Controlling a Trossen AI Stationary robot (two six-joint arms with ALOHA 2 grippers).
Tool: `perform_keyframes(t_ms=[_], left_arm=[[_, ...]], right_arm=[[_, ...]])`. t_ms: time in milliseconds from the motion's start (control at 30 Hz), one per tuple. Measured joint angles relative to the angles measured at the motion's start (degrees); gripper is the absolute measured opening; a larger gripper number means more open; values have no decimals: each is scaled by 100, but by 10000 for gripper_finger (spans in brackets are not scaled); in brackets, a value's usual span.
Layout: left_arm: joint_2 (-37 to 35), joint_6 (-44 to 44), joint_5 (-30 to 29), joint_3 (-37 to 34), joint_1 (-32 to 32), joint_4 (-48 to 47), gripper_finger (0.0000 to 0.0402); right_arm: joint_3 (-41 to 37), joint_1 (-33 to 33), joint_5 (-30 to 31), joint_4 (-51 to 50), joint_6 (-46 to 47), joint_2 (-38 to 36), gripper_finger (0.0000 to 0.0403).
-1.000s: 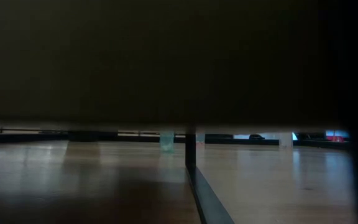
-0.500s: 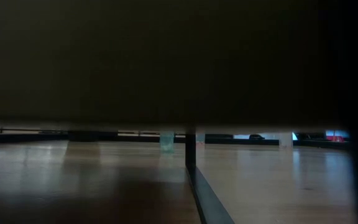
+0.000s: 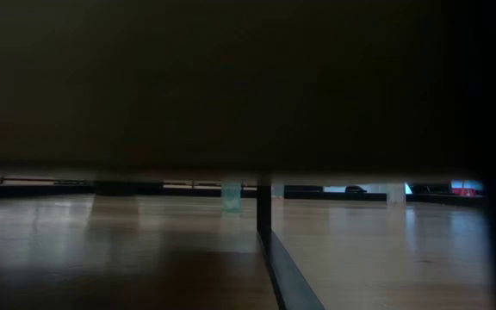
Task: Pick and place medicine bottles onto shelf by color
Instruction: Put the top green pill bottle on the shelf aligned with the other green pill bottle
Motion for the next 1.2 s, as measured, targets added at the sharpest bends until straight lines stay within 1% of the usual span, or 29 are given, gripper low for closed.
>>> perform_keyframes(t_ms=[300,467,667,867,1033,1200], left_arm=[[-4,-3,46,0,0,-2,130],[-4,-7,47,0,-4,-4,108],[-4,-43,44,0,-7,-11,105],[-11,-61,38,0,-145,-20,105],[-18,-65,-120,0,-300,-29,105],[-172,-171,-144,4,-380,-150,104]], right_arm=[[0,-2,0,0,0,0,210],[0,-2,0,0,0,0,210],[0,-2,0,0,0,0,210],[0,-1,0,-1,0,0,210],[0,1,0,-2,0,0,210],[0,-1,-2,-2,0,0,210]])
